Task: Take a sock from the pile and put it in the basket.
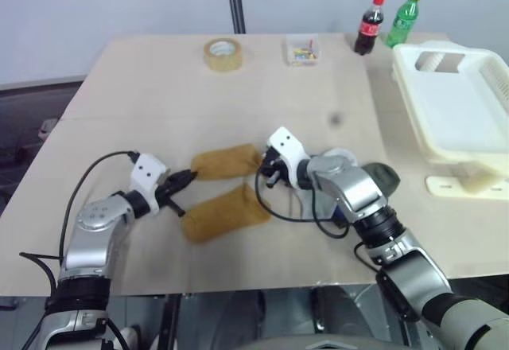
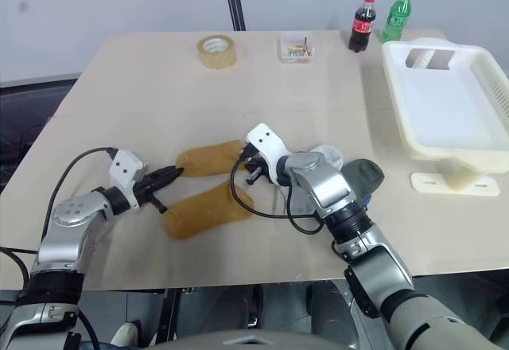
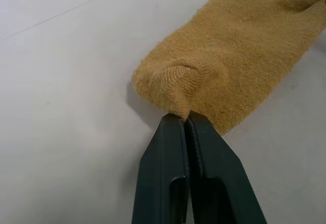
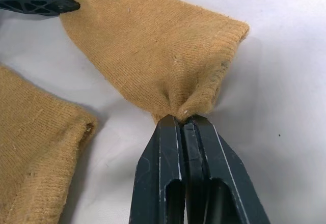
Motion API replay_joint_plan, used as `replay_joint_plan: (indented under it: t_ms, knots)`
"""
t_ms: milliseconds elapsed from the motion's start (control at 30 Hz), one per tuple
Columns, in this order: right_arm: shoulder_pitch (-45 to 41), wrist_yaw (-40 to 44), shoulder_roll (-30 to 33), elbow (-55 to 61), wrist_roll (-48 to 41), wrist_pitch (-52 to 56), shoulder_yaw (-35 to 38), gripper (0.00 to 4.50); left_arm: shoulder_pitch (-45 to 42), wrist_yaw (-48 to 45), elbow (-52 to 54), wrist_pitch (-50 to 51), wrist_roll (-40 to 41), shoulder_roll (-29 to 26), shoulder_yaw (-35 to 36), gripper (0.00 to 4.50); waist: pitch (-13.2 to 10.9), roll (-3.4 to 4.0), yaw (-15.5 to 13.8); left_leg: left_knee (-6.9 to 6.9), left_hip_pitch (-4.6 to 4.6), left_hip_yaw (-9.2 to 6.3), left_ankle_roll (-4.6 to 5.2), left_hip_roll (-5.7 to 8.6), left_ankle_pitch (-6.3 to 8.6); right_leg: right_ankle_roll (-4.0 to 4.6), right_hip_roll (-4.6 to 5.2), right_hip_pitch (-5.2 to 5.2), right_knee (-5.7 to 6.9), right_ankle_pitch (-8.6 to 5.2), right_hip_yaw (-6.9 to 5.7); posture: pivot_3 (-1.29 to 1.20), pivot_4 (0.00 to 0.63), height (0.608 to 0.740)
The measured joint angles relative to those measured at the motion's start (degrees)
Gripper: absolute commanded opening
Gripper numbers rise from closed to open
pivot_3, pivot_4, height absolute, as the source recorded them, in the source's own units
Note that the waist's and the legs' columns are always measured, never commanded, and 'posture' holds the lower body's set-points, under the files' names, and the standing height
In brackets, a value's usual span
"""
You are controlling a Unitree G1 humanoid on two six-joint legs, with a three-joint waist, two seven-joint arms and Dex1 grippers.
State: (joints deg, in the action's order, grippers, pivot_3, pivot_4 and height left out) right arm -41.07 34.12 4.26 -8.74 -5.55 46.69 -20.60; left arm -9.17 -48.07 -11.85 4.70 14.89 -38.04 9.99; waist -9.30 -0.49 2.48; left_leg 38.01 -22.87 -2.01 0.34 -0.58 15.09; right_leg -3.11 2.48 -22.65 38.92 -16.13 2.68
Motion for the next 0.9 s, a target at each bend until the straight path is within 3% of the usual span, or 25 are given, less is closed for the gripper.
replay_joint_plan:
  t_ms: [333,567,733,900]
  knots:
    - [0.44,0.42,3.10,9.84,-1.45,1.83,0.47,0.00,6.62,-2.02,8.36,1.35,8.66,2.40,4.03,0.09,-0.02,-0.02,-0.03,-0.05,-0.16,-0.03,0.00,-0.03,0.00,0.00,0.30,-0.14,-0.06,0.00,-0.03,0.00,0.150,0.740]
    - [4.40,1.46,7.71,23.99,-5.84,9.13,1.50,0.00,15.36,-1.66,21.11,5.32,17.73,3.22,9.95,0.09,-0.05,-0.07,-0.05,-0.12,-0.18,-0.03,0.01,-0.01,0.01,0.00,0.43,-0.13,-0.16,0.00,-0.03,0.00,0.150,0.740]
    - [8.94,3.70,14.05,33.31,-11.17,16.27,1.46,0.00,31.22,0.74,37.68,11.56,25.76,5.09,14.22,0.09,-0.07,-0.12,0.13,-0.30,-0.14,0.02,0.02,-0.01,0.02,0.01,0.54,-0.06,-0.42,-0.01,0.01,0.00,0.150,0.740]
    - [10.29,4.76,18.15,36.35,-14.83,20.19,1.24,0.00,46.46,4.33,49.56,12.70,26.89,10.71,14.36,0.09,-0.08,-0.14,-0.17,-0.44,-0.11,-0.07,0.01,-0.02,0.01,0.04,0.53,0.03,-0.57,-0.03,-0.01,0.00,0.150,0.740]
